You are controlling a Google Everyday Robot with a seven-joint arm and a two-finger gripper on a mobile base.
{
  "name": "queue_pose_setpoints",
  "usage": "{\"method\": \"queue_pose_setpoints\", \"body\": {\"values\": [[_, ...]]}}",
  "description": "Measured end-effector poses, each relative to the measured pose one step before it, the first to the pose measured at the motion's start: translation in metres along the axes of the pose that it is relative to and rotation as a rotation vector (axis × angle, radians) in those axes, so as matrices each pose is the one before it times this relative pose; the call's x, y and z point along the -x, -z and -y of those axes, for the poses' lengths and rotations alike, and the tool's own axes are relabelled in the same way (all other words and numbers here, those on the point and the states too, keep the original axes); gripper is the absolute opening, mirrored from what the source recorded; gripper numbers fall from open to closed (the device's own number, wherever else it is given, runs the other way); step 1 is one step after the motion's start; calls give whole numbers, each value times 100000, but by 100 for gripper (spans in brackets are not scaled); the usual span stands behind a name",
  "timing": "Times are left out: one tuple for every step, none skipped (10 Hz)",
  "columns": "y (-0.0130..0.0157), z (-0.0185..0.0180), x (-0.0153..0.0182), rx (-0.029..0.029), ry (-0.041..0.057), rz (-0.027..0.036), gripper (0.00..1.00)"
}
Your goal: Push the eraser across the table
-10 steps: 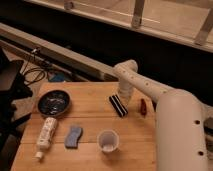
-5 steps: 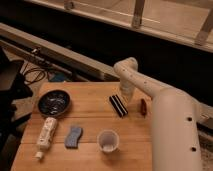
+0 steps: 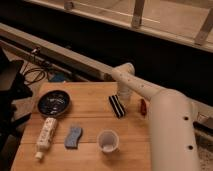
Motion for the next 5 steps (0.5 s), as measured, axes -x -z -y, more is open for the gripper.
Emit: {"method": "queue_pose_setpoints", "body": {"values": [[58,-605,288,760,1085,606,0],[103,21,40,44,-3,265,0],[48,-12,31,-3,28,63,0],[8,-34,46,9,63,75,0],[1,-220,126,318,654,297,0]]}}
